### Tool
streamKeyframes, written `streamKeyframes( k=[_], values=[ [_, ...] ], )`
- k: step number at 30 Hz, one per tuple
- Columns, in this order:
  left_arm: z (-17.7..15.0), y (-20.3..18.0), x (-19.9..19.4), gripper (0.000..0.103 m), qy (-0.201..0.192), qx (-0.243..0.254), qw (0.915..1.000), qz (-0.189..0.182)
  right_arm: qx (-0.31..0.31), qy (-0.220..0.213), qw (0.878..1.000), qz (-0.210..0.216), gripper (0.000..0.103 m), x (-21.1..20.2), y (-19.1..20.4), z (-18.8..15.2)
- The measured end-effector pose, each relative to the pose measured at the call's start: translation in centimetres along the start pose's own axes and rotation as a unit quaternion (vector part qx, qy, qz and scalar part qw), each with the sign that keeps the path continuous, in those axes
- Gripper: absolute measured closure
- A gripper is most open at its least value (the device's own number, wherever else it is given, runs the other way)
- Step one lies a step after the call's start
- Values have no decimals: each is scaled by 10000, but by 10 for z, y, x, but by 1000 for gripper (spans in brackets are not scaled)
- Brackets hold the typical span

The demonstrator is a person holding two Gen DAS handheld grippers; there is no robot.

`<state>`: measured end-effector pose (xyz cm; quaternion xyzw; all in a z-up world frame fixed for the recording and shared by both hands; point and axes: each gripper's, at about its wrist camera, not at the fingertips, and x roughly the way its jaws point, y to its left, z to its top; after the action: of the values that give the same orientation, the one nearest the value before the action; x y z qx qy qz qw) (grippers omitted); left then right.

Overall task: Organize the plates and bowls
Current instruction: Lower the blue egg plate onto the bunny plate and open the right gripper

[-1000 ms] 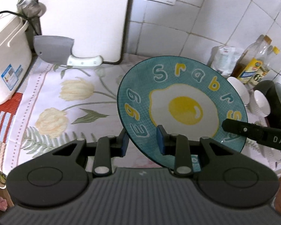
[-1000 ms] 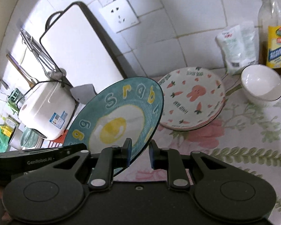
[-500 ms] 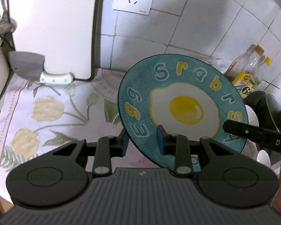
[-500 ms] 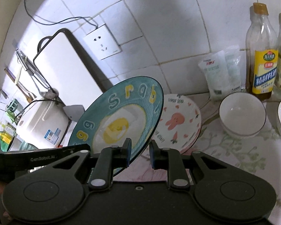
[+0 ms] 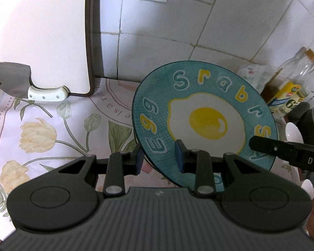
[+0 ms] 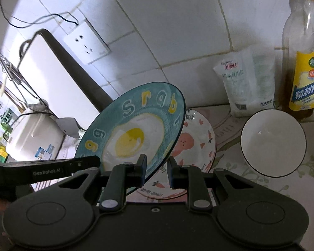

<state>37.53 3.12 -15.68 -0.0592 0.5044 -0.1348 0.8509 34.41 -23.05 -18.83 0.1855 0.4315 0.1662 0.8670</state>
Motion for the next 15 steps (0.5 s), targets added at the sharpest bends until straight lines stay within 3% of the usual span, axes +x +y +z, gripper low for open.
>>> streamKeyframes(
  k=[15],
  values=[
    [7,7,64,74,572,-92,9983,107,401,502,9979,-117,77,52,-30,-3]
  ],
)
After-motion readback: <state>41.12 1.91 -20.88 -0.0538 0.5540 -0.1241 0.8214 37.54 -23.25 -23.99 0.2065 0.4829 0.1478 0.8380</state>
